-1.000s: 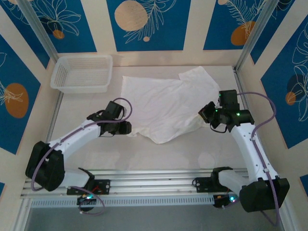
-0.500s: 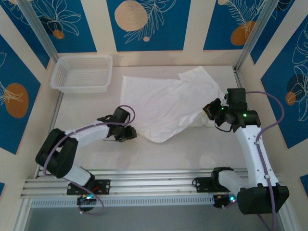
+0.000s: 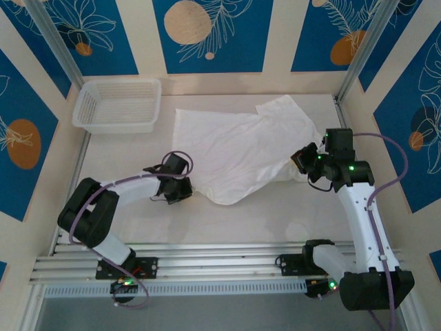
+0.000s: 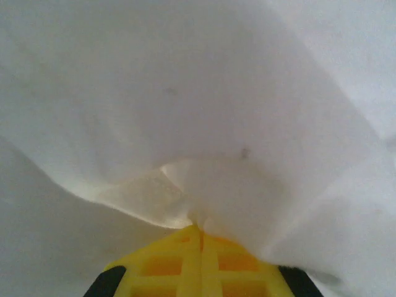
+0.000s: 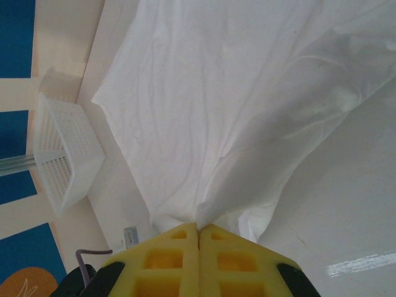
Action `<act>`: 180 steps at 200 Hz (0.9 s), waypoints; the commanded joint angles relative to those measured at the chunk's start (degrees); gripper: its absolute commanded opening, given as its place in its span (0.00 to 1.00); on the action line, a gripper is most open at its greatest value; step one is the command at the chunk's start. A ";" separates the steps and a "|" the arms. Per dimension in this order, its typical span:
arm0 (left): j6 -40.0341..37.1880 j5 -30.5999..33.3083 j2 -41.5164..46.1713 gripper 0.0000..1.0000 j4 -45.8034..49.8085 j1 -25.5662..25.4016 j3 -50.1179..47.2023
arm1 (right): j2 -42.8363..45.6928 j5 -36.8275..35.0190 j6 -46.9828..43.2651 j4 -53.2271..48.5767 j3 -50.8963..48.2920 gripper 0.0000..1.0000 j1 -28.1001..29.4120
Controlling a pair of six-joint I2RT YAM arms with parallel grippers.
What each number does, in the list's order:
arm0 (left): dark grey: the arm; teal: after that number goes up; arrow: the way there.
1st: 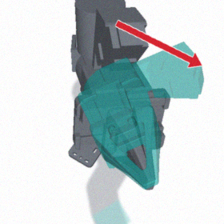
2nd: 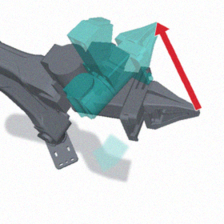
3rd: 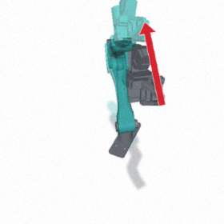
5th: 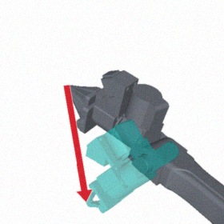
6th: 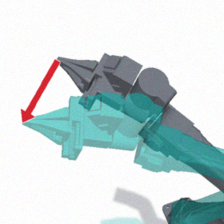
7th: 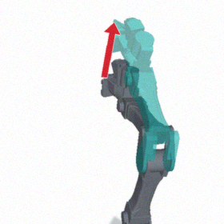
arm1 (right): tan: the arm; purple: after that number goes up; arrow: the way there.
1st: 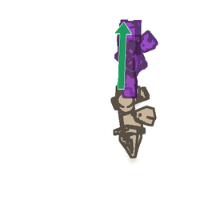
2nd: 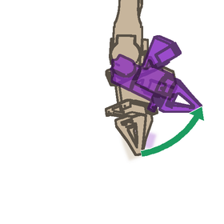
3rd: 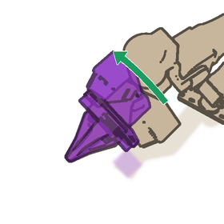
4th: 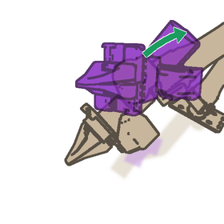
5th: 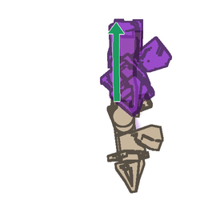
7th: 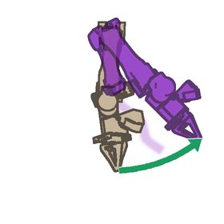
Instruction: Fold the inside-out t-shirt
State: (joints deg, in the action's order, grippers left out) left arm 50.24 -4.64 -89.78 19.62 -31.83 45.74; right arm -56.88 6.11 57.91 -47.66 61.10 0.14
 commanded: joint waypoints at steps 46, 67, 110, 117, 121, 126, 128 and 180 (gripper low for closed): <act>-20.26 18.32 19.96 0.00 20.02 8.10 12.64 | -0.93 3.95 -0.80 -4.23 13.04 0.00 -16.42; -30.73 18.86 22.33 0.00 21.97 12.08 15.83 | -3.95 7.94 -3.61 -5.87 16.76 0.00 -25.77; -42.39 14.56 15.62 0.00 22.96 14.14 22.80 | -9.21 14.02 -7.34 -4.73 16.59 0.00 -25.93; -42.48 11.58 14.50 0.00 21.02 14.15 22.82 | -9.21 13.21 -7.75 -4.26 15.66 0.00 -24.51; -42.10 9.96 13.83 0.00 19.80 14.15 22.66 | -9.21 12.62 -8.08 -4.20 15.13 0.00 -23.77; -41.37 8.01 12.94 0.00 18.28 14.13 22.50 | -9.23 11.87 -8.37 -4.05 14.39 0.00 -22.97; -41.03 7.33 12.47 0.00 17.61 14.14 22.41 | -9.28 11.66 -8.52 -3.96 14.09 0.00 -22.70; -33.69 10.62 -2.90 0.02 5.46 14.27 24.71 | -13.27 6.45 -12.06 -2.79 8.57 0.00 -21.05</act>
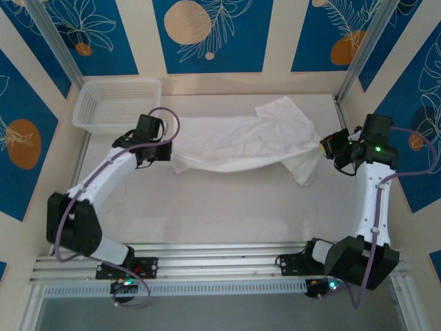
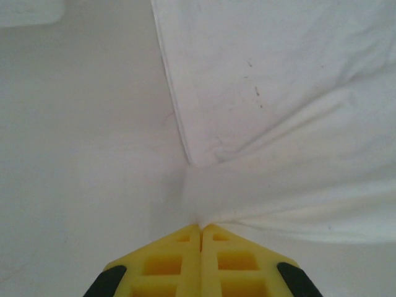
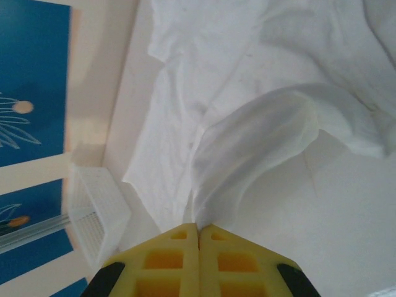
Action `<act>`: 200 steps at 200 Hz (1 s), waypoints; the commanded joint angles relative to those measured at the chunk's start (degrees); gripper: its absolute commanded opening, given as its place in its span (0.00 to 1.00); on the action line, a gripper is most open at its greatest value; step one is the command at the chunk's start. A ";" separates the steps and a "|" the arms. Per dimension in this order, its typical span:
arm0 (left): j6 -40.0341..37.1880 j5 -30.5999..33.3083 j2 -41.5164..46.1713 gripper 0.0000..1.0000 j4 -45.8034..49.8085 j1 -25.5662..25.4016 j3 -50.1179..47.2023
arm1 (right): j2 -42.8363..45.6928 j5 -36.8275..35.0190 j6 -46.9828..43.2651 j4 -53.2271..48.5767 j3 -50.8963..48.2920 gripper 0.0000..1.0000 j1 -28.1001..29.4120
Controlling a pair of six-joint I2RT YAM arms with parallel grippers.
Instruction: Fold the inside-out t-shirt
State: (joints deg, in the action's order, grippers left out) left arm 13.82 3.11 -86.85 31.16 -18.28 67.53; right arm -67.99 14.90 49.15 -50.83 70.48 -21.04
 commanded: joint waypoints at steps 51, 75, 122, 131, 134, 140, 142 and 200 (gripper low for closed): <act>5.52 11.03 -14.33 0.23 -4.10 2.11 12.80 | -6.10 -0.30 -4.01 1.07 2.61 0.00 2.67; 6.19 8.99 -12.16 0.30 0.41 2.02 13.27 | -5.81 -0.91 -4.66 0.55 3.22 0.00 5.55; 7.38 5.74 -12.17 0.33 3.15 -2.70 11.14 | -3.59 -0.44 -2.33 1.93 0.18 0.00 11.71; 7.02 8.32 -13.96 0.34 3.22 -4.55 12.45 | -3.10 -0.79 -1.86 2.13 -0.45 0.00 12.76; 6.79 8.94 -14.64 0.34 3.17 -5.09 13.01 | -2.91 -0.78 -1.79 2.18 -0.68 0.00 13.03; 6.42 10.23 -16.32 0.35 3.13 -6.08 14.19 | -2.67 -0.74 -1.59 2.31 -0.85 0.00 13.46; 6.29 10.73 -16.86 0.35 3.12 -6.37 14.65 | -2.61 -0.79 -1.51 2.31 -0.97 0.00 13.65; 0.03 22.48 -33.51 0.51 6.70 -8.66 28.44 | -0.74 -2.04 -1.68 0.55 -0.52 0.00 14.45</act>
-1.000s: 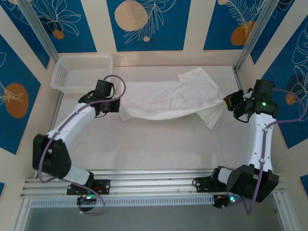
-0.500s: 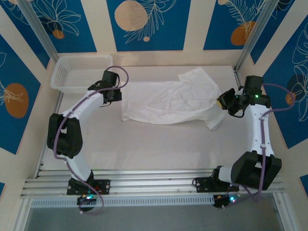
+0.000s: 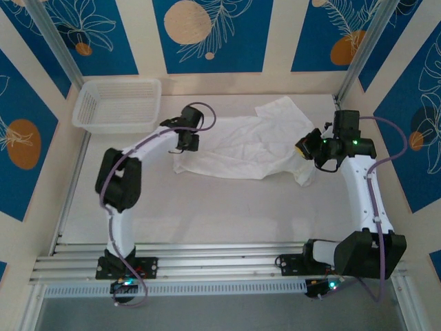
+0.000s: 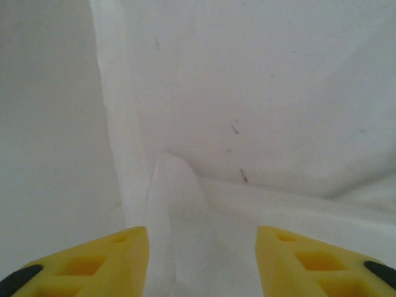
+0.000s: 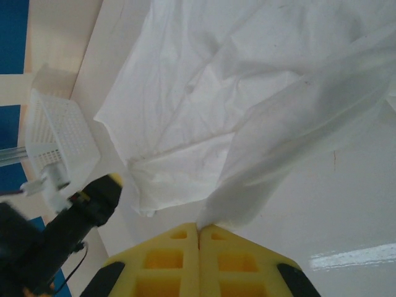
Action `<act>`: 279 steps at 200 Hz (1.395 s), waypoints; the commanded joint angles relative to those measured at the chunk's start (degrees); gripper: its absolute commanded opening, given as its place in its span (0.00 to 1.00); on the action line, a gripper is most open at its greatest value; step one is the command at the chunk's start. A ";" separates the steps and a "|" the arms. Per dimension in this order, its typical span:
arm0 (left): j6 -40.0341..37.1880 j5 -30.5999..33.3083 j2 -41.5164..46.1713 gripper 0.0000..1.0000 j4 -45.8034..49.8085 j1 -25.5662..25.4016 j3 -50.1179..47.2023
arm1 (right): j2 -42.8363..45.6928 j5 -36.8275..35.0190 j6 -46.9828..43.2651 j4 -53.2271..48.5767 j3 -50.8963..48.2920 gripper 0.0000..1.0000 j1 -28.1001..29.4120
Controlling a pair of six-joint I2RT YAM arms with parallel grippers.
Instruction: Fold the inside-out t-shirt
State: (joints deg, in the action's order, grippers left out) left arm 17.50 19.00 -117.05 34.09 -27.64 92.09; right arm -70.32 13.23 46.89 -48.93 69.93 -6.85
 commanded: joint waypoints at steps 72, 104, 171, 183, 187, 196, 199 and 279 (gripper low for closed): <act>-4.02 0.55 -2.27 0.20 2.89 6.11 0.93 | 1.78 -2.91 1.90 -2.17 0.86 0.00 0.04; -2.08 -2.80 0.87 0.06 1.19 9.76 -2.41 | 2.75 -2.35 2.81 -2.62 -0.07 0.00 -2.38; 4.68 -20.85 8.43 0.10 -9.80 10.72 -10.19 | 3.88 -0.71 2.71 -2.56 -0.59 0.00 -3.21; 5.98 -21.99 7.67 0.18 -10.33 10.69 -9.99 | 3.79 -0.55 2.76 -2.40 -0.56 0.00 -3.17; 6.28 -21.99 7.17 0.20 -10.29 10.68 -9.78 | 3.80 -0.51 2.72 -2.40 -0.50 0.00 -3.10; 6.62 -21.70 5.99 0.21 -10.03 10.69 -9.17 | 3.86 -0.50 2.69 -2.40 -0.45 0.00 -3.08; 6.79 -21.57 5.62 0.21 -9.89 10.69 -8.94 | 3.88 -0.52 2.71 -2.49 -0.35 0.00 -3.08; 12.41 -28.05 -0.43 0.27 -14.57 11.95 -9.30 | 4.23 -0.92 2.24 -3.45 0.12 0.00 -3.06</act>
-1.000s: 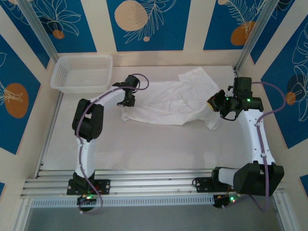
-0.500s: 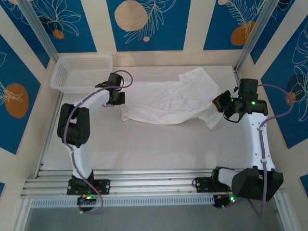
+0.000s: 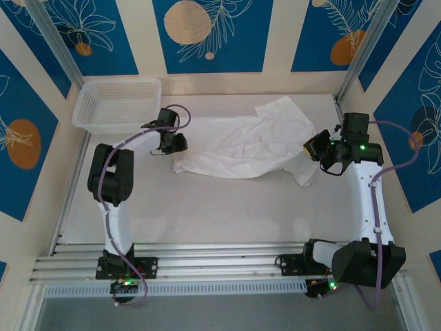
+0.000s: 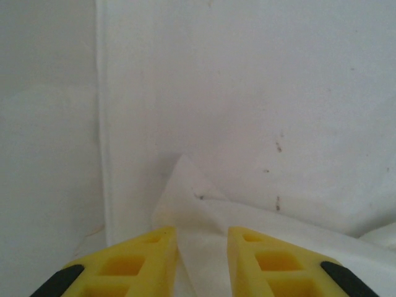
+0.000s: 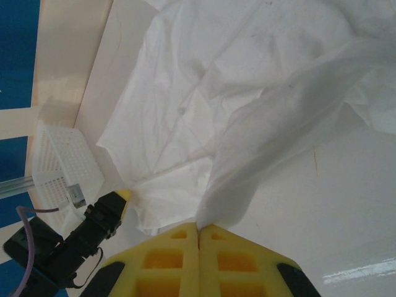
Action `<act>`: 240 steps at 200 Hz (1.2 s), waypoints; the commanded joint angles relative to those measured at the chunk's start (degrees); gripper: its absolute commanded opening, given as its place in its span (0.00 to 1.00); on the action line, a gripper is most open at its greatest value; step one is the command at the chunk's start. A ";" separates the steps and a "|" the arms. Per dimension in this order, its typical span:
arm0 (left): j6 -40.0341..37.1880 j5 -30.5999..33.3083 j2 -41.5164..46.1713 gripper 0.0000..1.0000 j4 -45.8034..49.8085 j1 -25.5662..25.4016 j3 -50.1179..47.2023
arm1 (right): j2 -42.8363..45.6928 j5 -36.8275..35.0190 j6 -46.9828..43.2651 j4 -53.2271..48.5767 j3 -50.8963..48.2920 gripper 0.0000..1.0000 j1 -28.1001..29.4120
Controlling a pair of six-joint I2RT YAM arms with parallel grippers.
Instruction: Fold the inside-out t-shirt
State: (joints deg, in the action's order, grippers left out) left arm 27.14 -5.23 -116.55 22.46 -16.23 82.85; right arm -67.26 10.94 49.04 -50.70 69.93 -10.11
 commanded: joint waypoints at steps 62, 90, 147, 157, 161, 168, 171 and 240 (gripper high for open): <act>2.73 1.52 2.03 0.28 -1.44 2.22 -1.98 | 1.52 1.10 0.20 -2.04 0.73 0.00 0.27; 3.60 -0.41 3.01 0.29 -1.67 4.43 -3.33 | 1.30 1.21 0.36 -1.77 0.73 0.00 0.27; 6.91 -8.18 0.89 0.27 -7.76 4.47 -3.62 | 0.91 1.15 0.71 -1.50 0.82 0.00 0.83; 7.01 -8.46 0.48 0.26 -7.86 4.50 -3.25 | 0.91 1.06 0.64 -1.75 0.91 0.00 0.79; 6.97 -8.60 0.38 0.26 -7.99 4.50 -3.14 | 0.91 0.94 0.63 -1.78 0.99 0.00 0.79; 6.98 -8.84 0.24 0.26 -8.14 4.45 -3.05 | 0.99 0.93 0.61 -1.86 1.00 0.00 0.79; 6.95 -8.94 0.27 0.26 -8.26 4.46 -3.01 | 1.00 0.89 0.54 -1.86 1.00 0.00 0.79; 6.64 -9.75 -1.92 0.27 -6.44 4.50 -1.93 | 1.07 0.84 0.97 -1.95 1.35 0.00 0.97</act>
State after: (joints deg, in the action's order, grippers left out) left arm 33.19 -13.54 -116.62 15.40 -11.75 79.85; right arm -66.83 10.92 49.47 -51.77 69.95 -9.69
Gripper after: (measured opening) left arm 0.259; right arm 0.065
